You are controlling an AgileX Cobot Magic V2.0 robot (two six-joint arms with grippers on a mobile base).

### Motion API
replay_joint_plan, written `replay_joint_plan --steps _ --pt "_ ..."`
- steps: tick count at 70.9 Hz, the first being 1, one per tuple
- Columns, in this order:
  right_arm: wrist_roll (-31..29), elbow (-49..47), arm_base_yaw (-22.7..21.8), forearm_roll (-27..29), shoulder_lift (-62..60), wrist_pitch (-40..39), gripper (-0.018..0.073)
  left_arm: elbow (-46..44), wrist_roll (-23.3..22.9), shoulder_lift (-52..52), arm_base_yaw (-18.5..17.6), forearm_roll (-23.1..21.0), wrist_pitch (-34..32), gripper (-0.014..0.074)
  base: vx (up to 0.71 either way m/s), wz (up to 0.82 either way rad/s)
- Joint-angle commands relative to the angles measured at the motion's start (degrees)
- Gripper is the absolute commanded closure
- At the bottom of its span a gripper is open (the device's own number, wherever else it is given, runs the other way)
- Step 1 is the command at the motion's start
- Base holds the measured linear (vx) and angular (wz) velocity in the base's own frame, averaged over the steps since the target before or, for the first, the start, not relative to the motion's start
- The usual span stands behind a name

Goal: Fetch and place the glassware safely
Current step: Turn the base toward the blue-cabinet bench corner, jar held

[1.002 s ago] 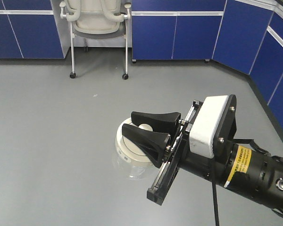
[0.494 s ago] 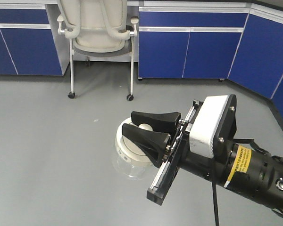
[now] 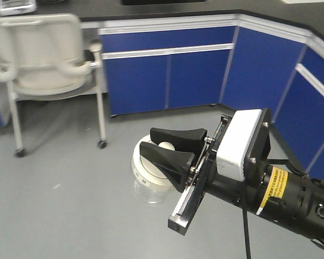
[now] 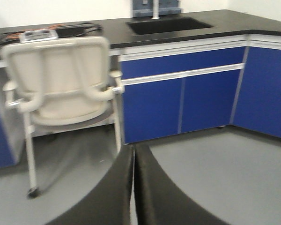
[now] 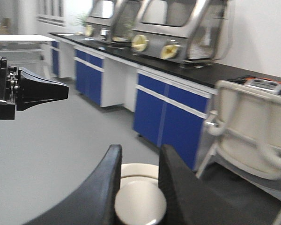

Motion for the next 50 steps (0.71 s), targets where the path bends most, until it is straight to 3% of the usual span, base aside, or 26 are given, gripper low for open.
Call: replay_joint_plan --steps 1,50 --pt "-0.2 -1.6 -0.2 1.7 -1.7 -5.0 0.0563 -1.7 -0.5 0.4 -0.1 -0.5 -3.9 0.0603 0.43 -0.69" --pt "-0.2 -1.6 -0.2 1.7 -1.7 -5.0 0.0563 -1.7 -0.5 0.4 -0.1 -0.5 -3.9 0.0603 0.32 -0.76"
